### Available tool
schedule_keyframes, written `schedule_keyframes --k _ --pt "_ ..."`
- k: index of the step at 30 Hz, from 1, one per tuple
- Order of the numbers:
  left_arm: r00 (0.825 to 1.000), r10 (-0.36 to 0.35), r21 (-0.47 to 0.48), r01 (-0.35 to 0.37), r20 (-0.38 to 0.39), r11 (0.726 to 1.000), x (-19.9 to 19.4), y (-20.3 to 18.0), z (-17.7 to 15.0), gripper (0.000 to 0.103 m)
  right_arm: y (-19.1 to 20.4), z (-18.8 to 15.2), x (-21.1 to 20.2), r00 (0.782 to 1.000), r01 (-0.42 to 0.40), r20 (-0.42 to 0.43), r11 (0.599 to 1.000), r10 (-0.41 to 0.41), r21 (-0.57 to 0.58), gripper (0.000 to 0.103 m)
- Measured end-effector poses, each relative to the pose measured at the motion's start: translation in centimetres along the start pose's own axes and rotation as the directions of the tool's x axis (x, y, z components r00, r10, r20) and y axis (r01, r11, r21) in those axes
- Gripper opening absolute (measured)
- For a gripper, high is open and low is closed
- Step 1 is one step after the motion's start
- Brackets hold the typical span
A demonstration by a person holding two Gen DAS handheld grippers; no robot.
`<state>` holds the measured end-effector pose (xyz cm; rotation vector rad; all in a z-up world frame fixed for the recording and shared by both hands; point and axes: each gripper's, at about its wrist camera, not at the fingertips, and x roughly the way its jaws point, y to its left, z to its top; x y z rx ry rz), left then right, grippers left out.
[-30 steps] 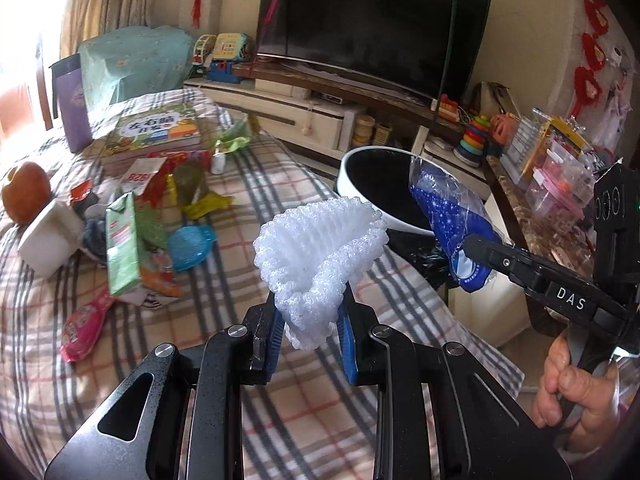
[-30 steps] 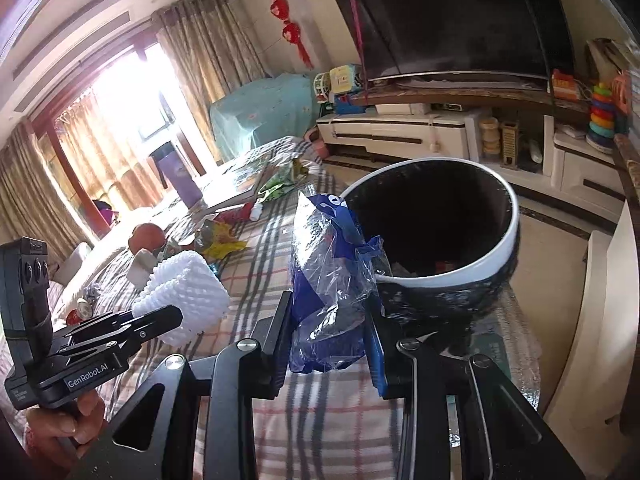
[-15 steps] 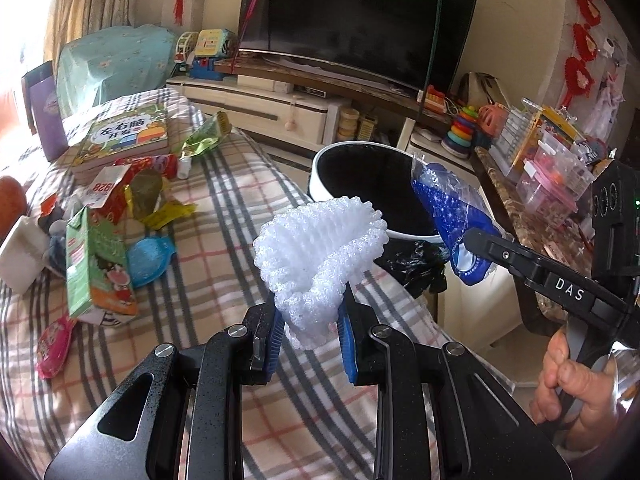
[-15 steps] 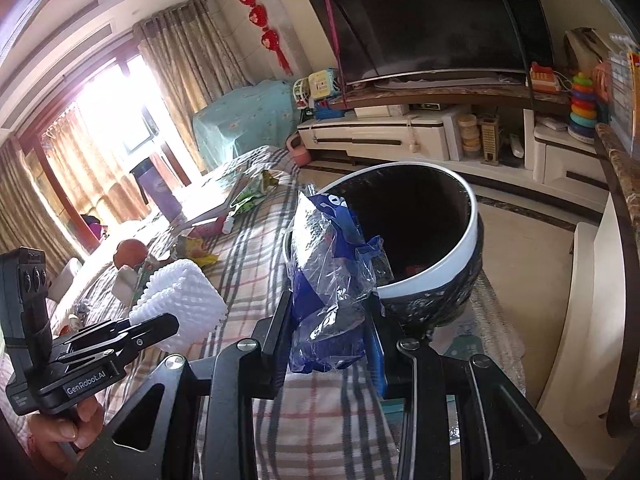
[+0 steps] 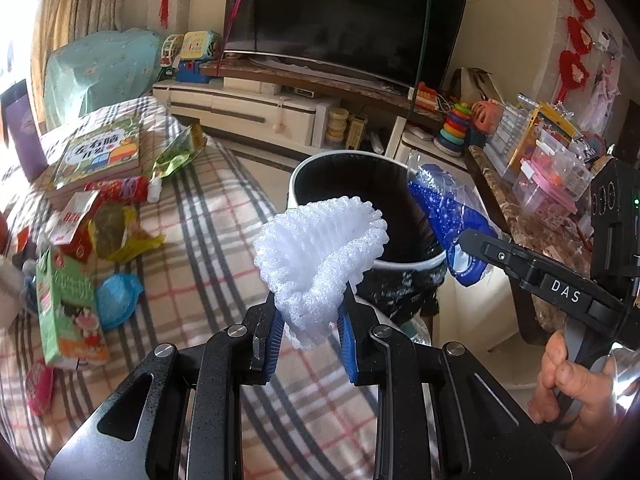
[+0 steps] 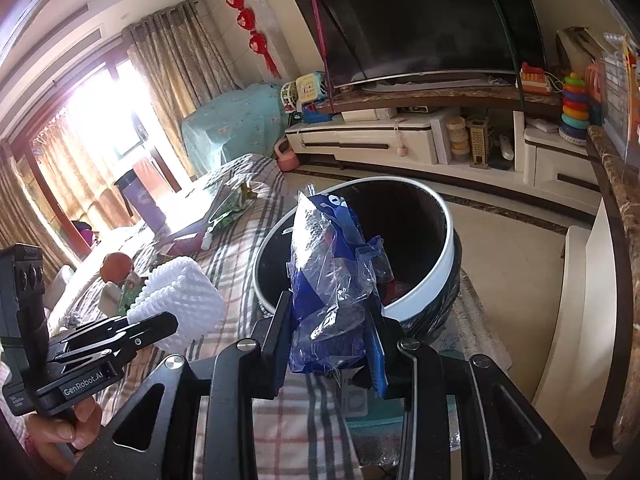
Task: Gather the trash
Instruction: 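Carry both items over the bin and open both tools to release them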
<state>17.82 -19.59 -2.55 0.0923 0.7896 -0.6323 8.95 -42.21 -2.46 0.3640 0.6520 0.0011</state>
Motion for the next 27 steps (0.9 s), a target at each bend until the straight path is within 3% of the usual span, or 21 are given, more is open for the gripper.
schedule_keyframes --k 27 --pt "0.999 -0.032 0.024 0.033 -0.041 0.999 6.2 -2.1 5.4 0.024 -2.5 3.8 3.4 0.999 0.032 -0.039 0.999 -0.032 -0.001 0.034"
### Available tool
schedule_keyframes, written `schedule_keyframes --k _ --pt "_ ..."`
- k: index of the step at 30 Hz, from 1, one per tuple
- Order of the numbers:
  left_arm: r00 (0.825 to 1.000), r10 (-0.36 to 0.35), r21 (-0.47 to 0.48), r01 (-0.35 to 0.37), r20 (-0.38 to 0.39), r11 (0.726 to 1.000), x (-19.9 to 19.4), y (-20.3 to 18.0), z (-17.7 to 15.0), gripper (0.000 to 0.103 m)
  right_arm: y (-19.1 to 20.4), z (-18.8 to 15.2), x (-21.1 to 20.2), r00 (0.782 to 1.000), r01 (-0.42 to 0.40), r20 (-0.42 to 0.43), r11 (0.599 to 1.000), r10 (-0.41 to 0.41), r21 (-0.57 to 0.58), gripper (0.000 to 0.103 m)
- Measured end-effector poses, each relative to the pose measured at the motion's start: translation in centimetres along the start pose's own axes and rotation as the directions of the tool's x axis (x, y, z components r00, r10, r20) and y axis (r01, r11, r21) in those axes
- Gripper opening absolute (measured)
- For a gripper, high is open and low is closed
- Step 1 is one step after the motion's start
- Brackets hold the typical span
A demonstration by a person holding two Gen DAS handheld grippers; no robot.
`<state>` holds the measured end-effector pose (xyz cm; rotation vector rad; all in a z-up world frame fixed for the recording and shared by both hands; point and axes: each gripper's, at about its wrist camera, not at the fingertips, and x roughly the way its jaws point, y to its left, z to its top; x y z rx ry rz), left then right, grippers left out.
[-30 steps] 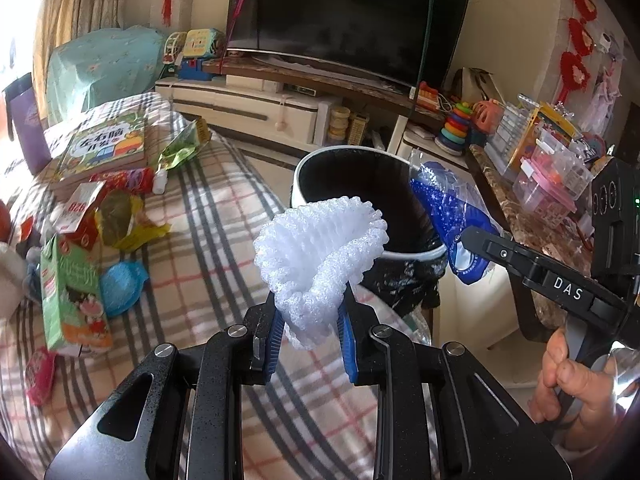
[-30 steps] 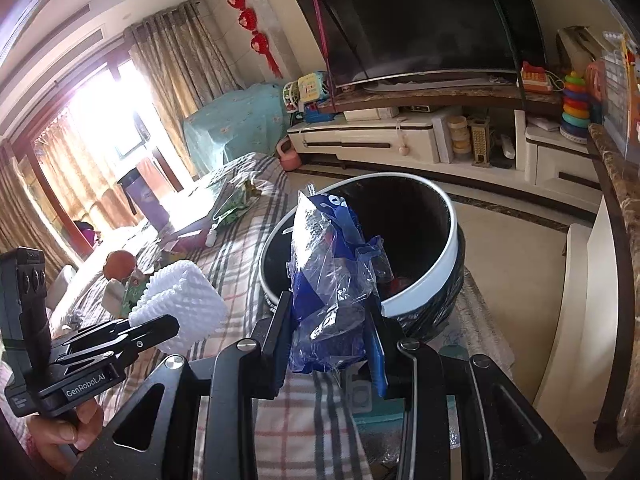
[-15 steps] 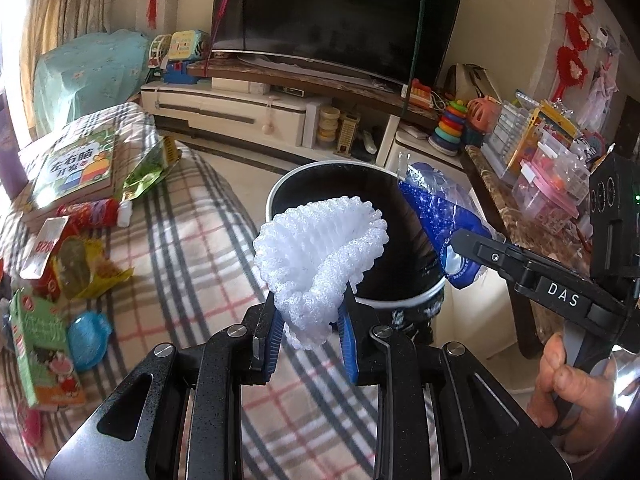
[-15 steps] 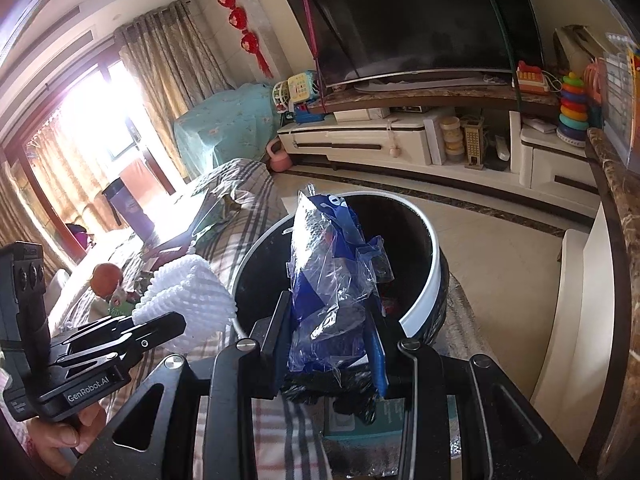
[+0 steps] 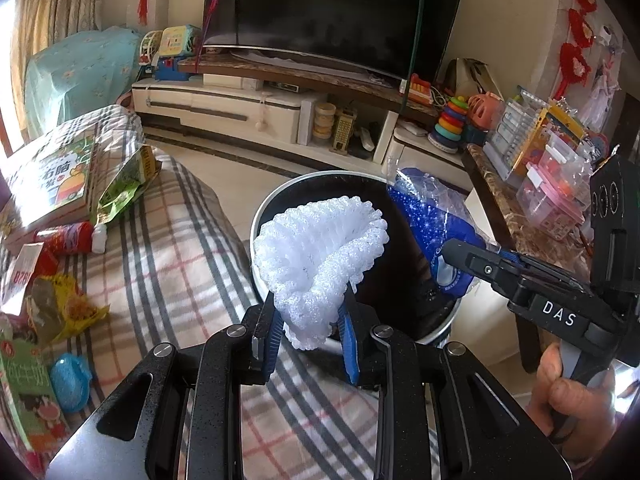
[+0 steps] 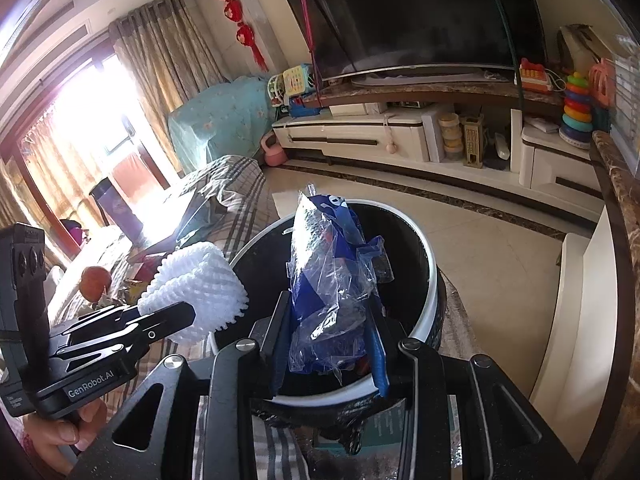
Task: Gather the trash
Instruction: 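Carry both items over the bin and open both tools to release them, then move both open tools back over the bed toward the pink pouch and milk carton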
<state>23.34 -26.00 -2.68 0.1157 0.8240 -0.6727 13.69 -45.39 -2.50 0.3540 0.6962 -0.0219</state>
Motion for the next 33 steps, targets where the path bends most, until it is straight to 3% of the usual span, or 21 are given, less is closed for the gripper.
schedule_keyframes --k 5,8,10,13,27,33 --pt "1.0 -0.005 -0.001 0.005 -0.009 1.0 1.1 -0.2 0.5 0.025 -0.5 0.7 0.7 1.0 0.013 -0.005 1.0 -0.013 0.001 0.035" --pt "1.0 0.004 0.0 -0.004 -0.015 1.0 1.7 -0.2 0.6 0.032 -0.7 1.0 1.1 1.0 0.02 -0.008 1.0 -0.02 0.001 0.04" --pt "1.0 0.016 -0.009 -0.017 -0.019 1.0 2.0 0.0 0.5 0.053 -1.0 1.0 1.3 1.0 0.017 -0.013 1.0 -0.017 0.007 0.05" --pt "1.0 0.012 -0.03 -0.013 -0.022 0.999 1.8 0.5 -0.1 0.065 -1.2 0.9 1.4 1.0 0.008 -0.019 1.0 -0.008 0.016 0.059" --pt "0.999 0.046 -0.107 -0.046 -0.006 0.993 -2.6 3.9 -5.1 0.067 0.8 -2.0 -0.9 0.999 -0.052 0.015 0.998 0.052 0.046 0.086" --pt "0.997 0.075 -0.154 -0.074 0.003 0.985 -5.5 6.3 -7.8 0.067 3.3 -4.1 -1.0 0.996 -0.087 -0.006 0.996 0.087 0.024 0.088"
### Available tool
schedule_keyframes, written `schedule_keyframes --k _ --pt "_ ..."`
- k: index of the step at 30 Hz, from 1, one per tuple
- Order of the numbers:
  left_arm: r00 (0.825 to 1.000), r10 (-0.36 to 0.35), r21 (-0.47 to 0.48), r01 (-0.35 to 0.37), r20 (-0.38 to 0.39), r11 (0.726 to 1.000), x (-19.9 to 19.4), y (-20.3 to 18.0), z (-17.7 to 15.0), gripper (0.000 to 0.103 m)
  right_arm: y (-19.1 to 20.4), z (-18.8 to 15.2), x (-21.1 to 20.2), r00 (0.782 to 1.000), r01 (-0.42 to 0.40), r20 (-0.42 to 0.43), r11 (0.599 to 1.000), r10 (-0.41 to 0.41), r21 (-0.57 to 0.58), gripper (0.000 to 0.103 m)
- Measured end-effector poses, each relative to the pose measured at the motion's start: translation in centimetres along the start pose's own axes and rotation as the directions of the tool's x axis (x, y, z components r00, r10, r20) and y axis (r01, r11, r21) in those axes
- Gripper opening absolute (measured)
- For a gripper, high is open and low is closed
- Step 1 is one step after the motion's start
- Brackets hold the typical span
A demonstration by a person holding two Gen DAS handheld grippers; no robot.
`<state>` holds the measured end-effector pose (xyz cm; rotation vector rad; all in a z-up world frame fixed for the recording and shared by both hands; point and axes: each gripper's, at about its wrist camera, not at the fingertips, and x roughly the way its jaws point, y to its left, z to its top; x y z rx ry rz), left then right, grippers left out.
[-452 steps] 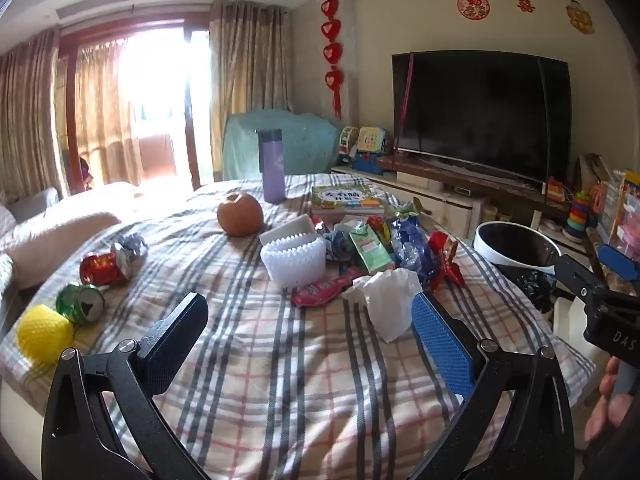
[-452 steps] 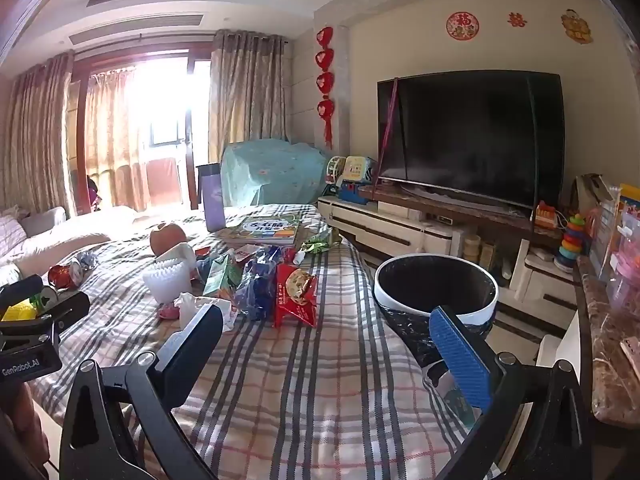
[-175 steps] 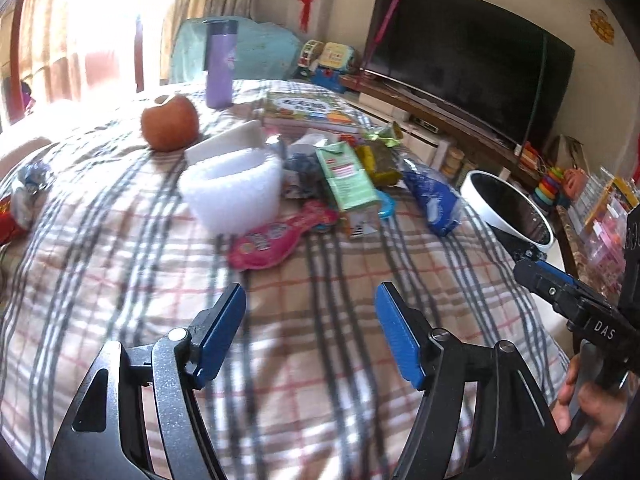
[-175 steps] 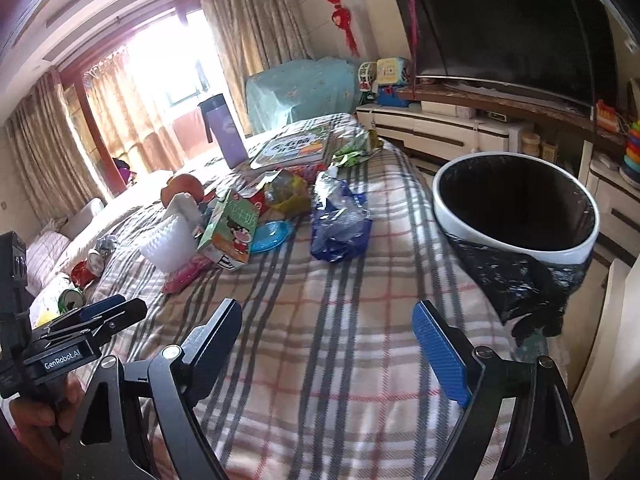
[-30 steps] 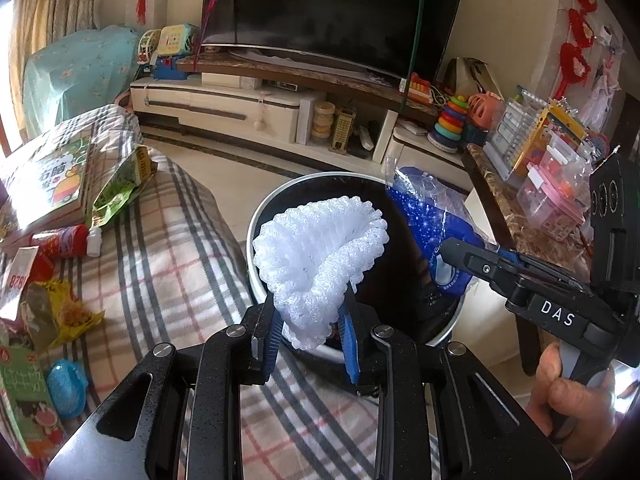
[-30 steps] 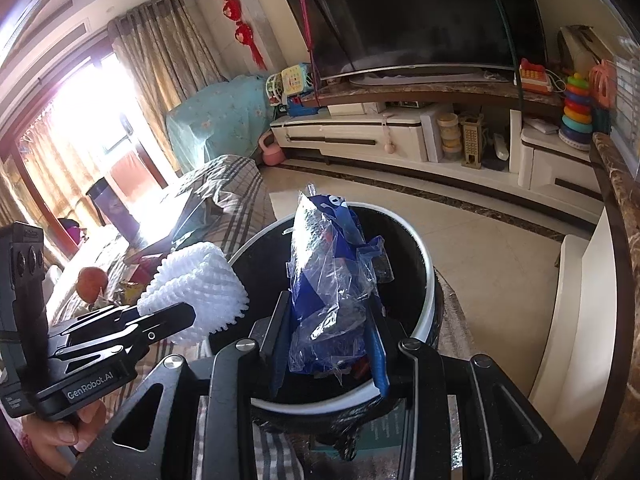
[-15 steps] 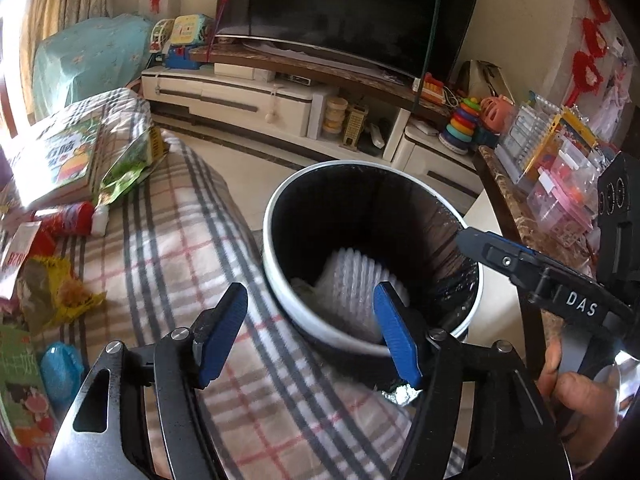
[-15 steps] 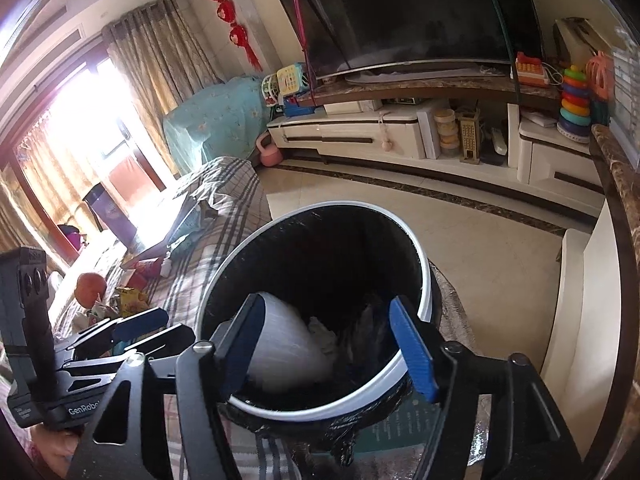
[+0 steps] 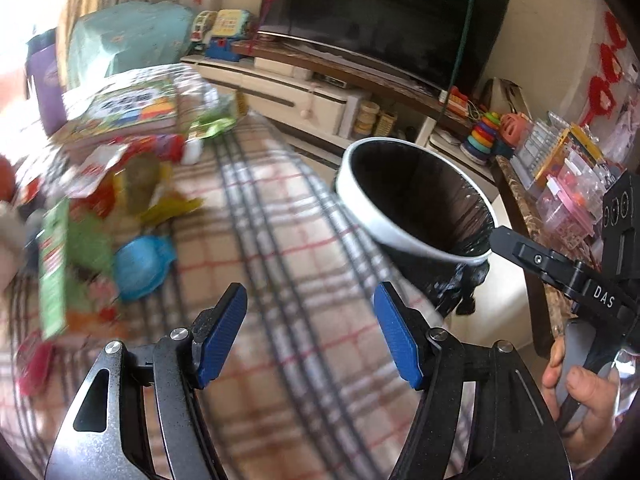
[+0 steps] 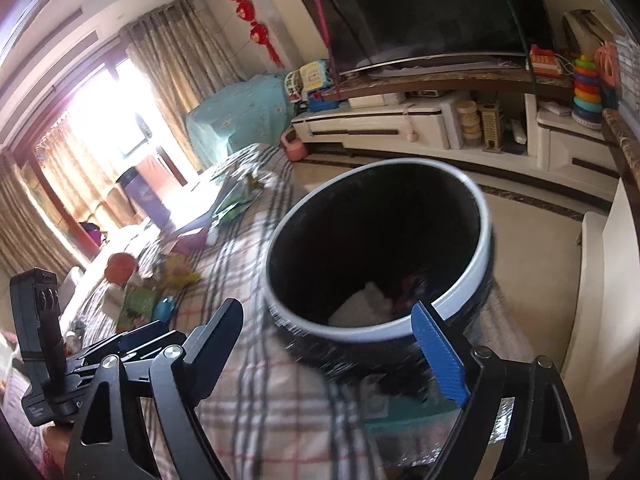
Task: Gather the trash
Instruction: 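Move both open tools back over the bed toward the pink pouch and milk carton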
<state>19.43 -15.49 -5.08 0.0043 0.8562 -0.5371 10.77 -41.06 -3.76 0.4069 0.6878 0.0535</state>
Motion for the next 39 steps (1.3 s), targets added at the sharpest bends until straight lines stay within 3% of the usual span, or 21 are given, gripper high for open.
schedule_keyframes --k 24,39 --pt "0.99 0.141 -0.17 -0.134 0.029 0.976 -7.3 11.9 -5.9 0.067 10.1 -5.0 2.5 0.987 -0.135 -0.103 0.984 0.123 -0.115 0.088" --pt "0.979 0.201 -0.121 -0.203 -0.022 0.972 -7.3 15.8 -6.5 0.067 14.5 -6.6 4.7 0.972 -0.191 -0.171 0.965 0.161 -0.178 0.088"
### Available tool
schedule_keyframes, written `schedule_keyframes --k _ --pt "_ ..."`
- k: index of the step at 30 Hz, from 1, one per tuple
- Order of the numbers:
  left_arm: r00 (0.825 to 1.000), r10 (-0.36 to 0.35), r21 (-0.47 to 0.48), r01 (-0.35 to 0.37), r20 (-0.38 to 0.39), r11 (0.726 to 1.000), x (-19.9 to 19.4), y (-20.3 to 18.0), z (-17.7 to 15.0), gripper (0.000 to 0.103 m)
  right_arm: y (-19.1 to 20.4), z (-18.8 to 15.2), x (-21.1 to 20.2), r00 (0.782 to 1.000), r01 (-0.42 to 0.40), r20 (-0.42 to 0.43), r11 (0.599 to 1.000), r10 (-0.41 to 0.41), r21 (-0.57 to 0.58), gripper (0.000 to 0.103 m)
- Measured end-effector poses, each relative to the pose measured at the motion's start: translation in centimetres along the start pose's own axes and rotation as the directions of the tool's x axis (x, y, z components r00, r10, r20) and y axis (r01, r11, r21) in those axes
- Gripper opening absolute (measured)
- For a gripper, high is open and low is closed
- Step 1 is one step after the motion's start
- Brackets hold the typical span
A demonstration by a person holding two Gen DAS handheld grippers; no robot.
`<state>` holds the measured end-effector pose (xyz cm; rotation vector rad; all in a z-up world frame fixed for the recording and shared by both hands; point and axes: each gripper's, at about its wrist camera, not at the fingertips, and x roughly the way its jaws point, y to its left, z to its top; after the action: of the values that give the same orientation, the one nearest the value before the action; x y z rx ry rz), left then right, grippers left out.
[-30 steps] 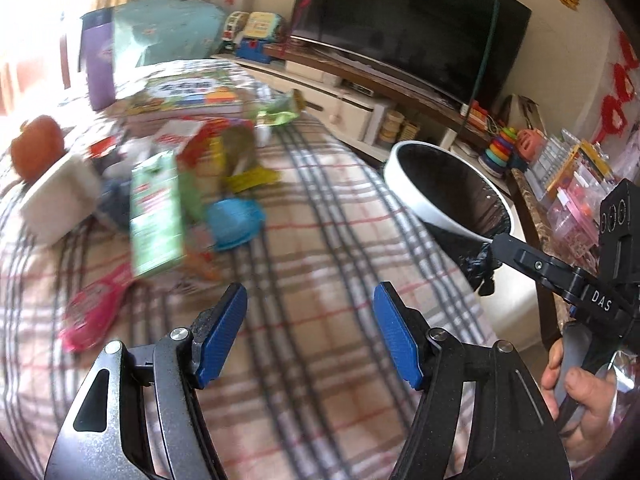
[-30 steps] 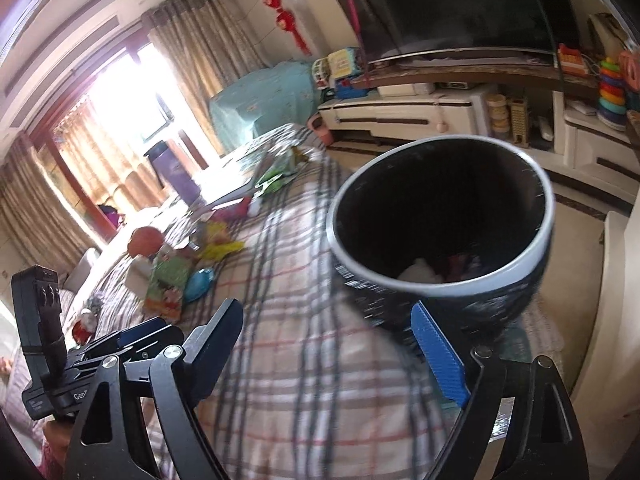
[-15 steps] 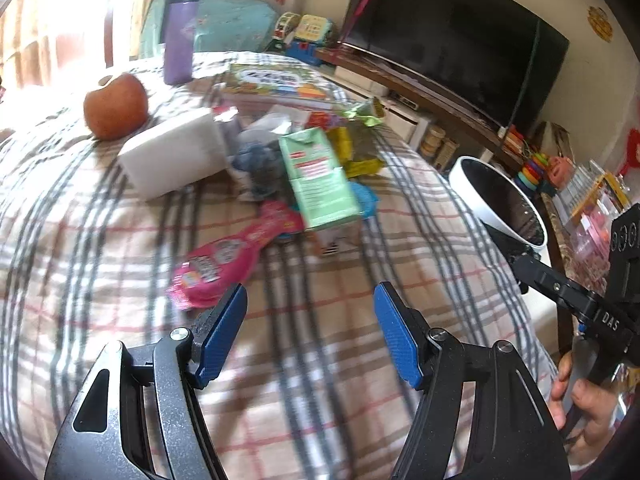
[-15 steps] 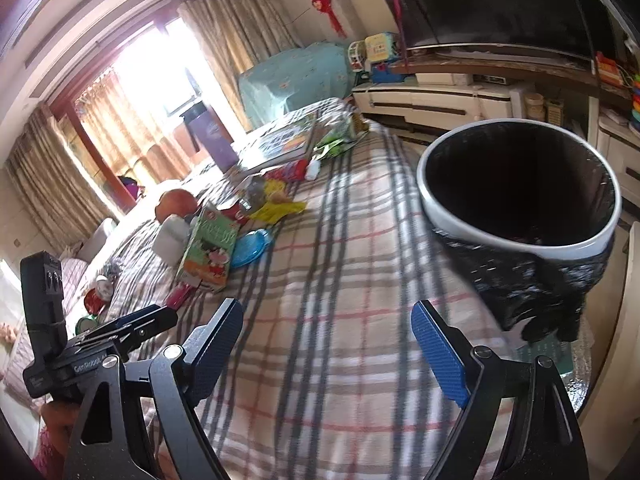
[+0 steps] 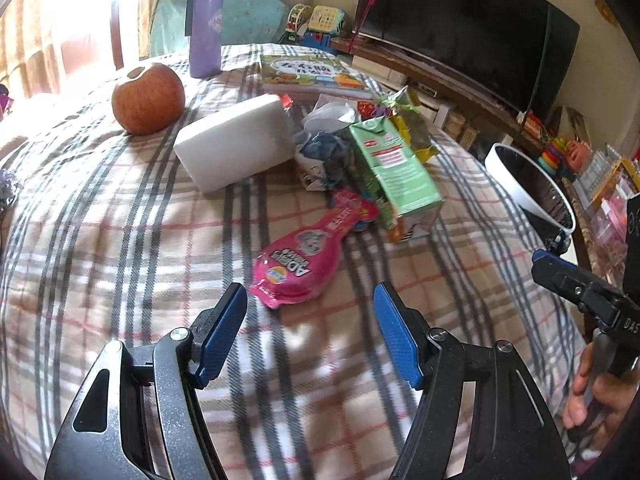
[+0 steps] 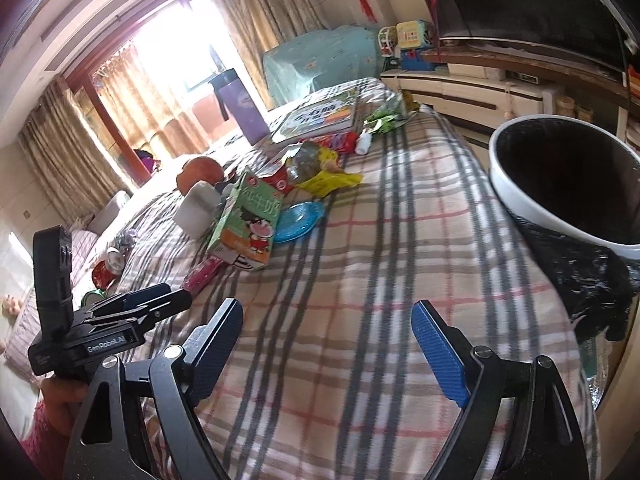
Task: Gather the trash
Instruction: 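Move both open tools back over the bed toward the pink pouch and milk carton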
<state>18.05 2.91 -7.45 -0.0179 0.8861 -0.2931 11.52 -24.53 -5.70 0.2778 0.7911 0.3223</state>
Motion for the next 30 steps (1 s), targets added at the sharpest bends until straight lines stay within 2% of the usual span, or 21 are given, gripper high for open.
schedule_keyframes --k 12,20,27,29,30 --pt "0.999 -0.003 0.06 0.005 -0.036 0.998 1.4 0.7 0.9 0.067 2.7 0.7 1.9 0.998 -0.059 -0.017 0.998 0.058 -0.034 0.088" --pt "0.998 -0.028 0.103 0.034 -0.059 0.994 1.8 1.6 1.6 0.067 4.5 1.9 3.9 0.992 -0.121 -0.027 0.991 0.12 -0.056 0.087" --pt "0.994 -0.062 0.146 0.075 -0.086 0.986 3.4 1.9 2.7 0.067 4.0 3.3 7.1 0.972 -0.224 -0.051 0.973 0.227 0.058 0.086" --pt "0.993 -0.068 0.156 0.082 -0.092 0.984 3.9 1.7 3.0 0.067 3.6 3.5 7.9 0.967 -0.242 -0.061 0.965 0.249 0.101 0.082" --pt "0.994 -0.066 0.165 0.08 -0.09 0.983 4.0 1.5 3.0 0.067 3.3 3.5 8.4 0.962 -0.253 -0.068 0.959 0.263 0.127 0.073"
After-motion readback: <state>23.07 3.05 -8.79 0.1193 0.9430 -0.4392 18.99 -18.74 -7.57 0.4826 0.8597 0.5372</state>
